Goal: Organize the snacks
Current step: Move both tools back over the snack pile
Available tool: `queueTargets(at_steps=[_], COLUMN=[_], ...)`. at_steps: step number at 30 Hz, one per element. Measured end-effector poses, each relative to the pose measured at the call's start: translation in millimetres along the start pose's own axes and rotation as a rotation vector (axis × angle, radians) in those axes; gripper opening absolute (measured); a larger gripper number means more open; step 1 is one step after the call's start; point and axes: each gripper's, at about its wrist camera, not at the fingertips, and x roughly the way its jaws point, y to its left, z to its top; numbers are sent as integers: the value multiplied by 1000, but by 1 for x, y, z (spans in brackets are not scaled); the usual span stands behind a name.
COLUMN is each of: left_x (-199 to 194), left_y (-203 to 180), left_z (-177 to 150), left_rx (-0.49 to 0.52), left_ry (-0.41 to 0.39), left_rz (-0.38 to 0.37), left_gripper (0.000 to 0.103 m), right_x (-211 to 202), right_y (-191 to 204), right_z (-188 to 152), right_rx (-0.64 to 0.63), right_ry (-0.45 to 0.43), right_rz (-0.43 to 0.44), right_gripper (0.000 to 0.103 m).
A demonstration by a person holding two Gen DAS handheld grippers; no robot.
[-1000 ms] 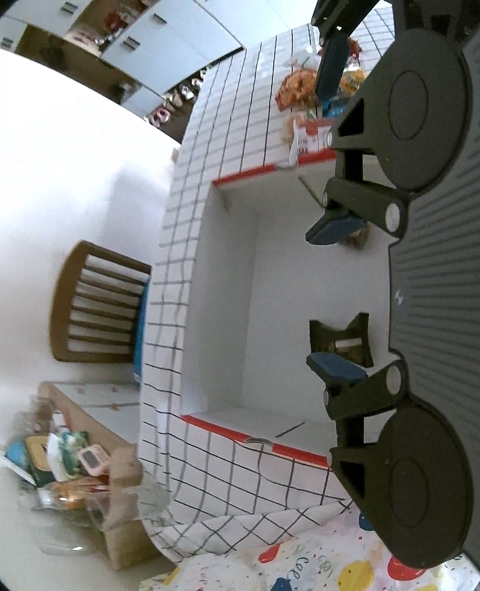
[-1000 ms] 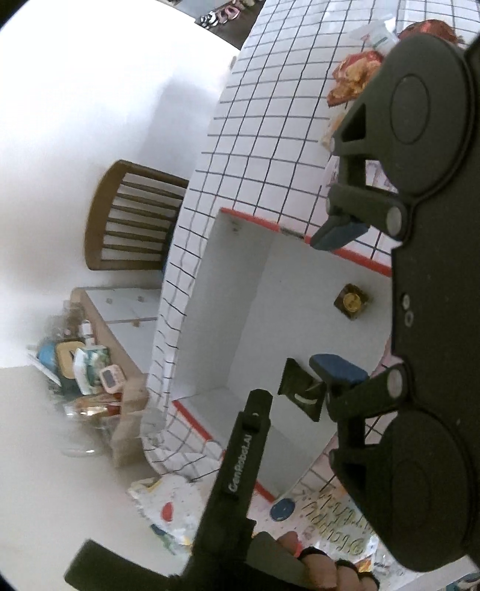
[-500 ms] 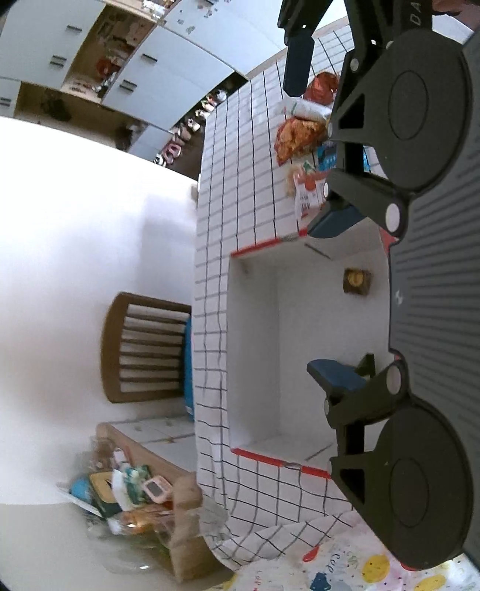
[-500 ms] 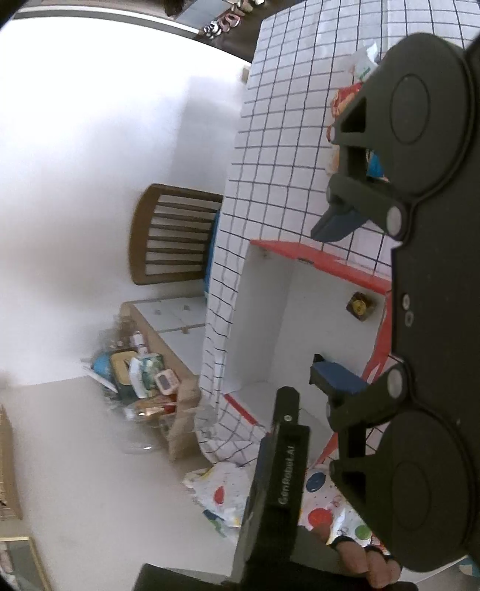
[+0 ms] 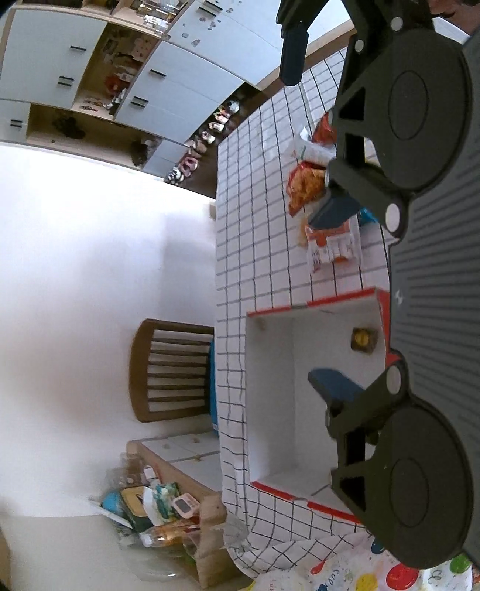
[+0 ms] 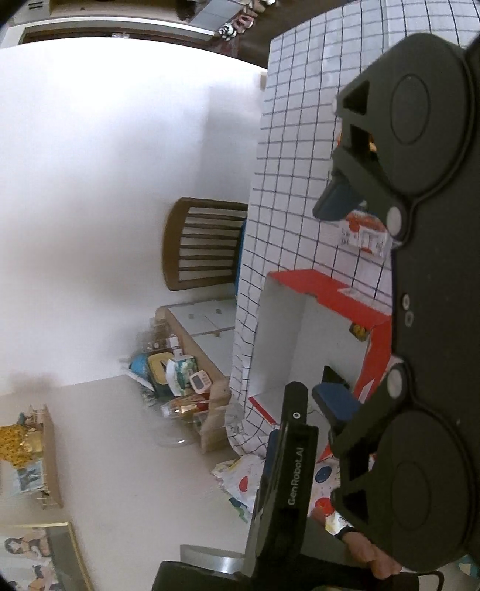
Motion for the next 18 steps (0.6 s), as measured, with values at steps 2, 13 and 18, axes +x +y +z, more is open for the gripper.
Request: queueTargets(at_steps=[2, 13, 18], left_x=[-1, 19, 41], left_y=[-12, -69, -95], left_z=[-2, -22, -31], left_rx=[5, -33, -64], left_ry=[-8, -12, 25], left_rz=[-2, -28, -18], left_gripper=[84, 102, 102], right_x=[-8, -37, -42], right_y=[-12, -94, -127], right_z=[-3, -37, -56], right_rx=[5, 75, 80], right_ry=[-7, 11, 35], right_rz=[-4, -87, -126], right_gripper=[99, 101, 101])
